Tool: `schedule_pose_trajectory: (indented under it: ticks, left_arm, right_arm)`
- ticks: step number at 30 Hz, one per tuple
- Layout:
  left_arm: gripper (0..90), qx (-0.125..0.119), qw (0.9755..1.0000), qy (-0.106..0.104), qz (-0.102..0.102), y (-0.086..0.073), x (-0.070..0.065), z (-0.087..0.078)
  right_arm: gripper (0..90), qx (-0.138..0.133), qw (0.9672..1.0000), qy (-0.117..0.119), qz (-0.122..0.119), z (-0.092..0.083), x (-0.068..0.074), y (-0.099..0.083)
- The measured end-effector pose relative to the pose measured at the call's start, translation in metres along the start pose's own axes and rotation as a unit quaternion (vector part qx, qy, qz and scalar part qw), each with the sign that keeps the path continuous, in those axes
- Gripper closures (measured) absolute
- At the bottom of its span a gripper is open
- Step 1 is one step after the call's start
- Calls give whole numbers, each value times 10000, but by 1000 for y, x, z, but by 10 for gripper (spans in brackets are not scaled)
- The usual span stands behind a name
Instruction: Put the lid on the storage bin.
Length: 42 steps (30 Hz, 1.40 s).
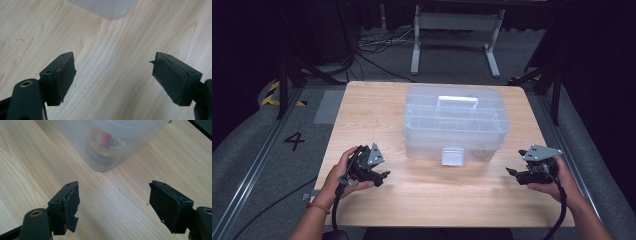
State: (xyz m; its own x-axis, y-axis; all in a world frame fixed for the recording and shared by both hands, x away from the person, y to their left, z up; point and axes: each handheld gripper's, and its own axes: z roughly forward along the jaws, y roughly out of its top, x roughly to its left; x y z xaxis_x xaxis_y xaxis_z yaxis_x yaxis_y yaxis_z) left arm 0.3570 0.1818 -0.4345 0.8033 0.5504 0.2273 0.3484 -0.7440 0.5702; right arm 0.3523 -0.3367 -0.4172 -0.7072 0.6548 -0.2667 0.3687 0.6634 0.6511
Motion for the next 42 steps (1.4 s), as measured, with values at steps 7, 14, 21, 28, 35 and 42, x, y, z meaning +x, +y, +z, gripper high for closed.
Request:
schedule_pose_trajectory:
  ticks: [7, 14, 21, 28, 35, 42]
  left_arm:
    - [188, 164, 9998, 18, 75, -18, -4, -1]
    - [185, 137, 9999, -3, -72, -37, -2, -6]
    - [183, 124, 9990, -52, -427, -63, 4, -6]
    - [162, -300, 9932, -212, -1108, -84, 7, -5]
    - [142, -527, 9860, -271, -1557, -95, 11, -3]
    - [143, -508, 9853, -193, -1621, -95, 10, -3]
  right_arm:
    - [221, 23, 9997, -136, 197, -5, -3, -21]
    - [210, 85, 9983, -162, 546, -7, -9, -48]
    - [198, 7, 9939, -168, 1089, -3, -16, -80]
    - [190, -20, 9880, -160, 1534, 6, -17, -101]
    - [159, -233, 9816, -2, 1895, 12, -18, -106]
    - [149, -225, 9812, 22, 1914, 13, -19, -106]
